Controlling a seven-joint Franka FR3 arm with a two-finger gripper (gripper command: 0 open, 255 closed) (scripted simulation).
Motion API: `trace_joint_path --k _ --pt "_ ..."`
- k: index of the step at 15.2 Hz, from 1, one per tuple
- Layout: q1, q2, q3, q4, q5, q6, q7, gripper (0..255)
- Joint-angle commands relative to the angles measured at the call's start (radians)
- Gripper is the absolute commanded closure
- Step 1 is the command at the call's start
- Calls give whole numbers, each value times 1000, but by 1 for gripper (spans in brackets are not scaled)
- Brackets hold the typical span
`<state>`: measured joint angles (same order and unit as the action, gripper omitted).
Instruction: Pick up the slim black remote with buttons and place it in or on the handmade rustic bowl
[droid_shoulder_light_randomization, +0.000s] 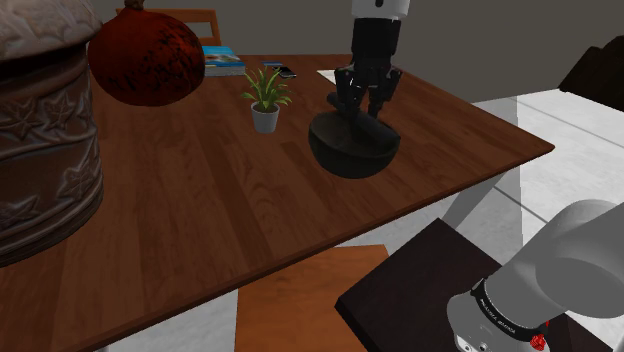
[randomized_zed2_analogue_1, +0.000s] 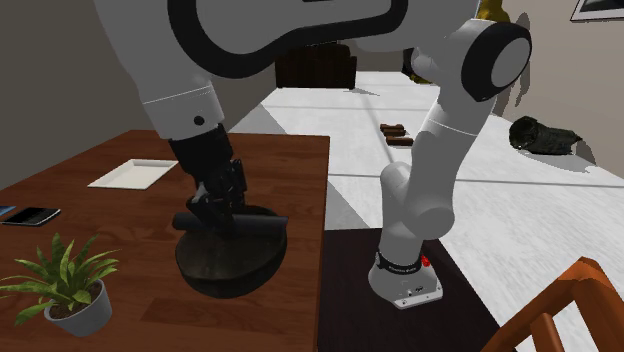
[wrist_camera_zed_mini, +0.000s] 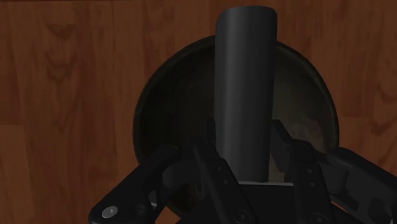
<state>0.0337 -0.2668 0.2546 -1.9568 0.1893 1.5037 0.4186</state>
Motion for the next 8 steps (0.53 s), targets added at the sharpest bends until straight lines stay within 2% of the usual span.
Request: trace_joint_path --k 1,8 --pt "1 -7 1 -35 2 28 -5 255" --pt "1 -8 2 -60 2 53 -8 255"
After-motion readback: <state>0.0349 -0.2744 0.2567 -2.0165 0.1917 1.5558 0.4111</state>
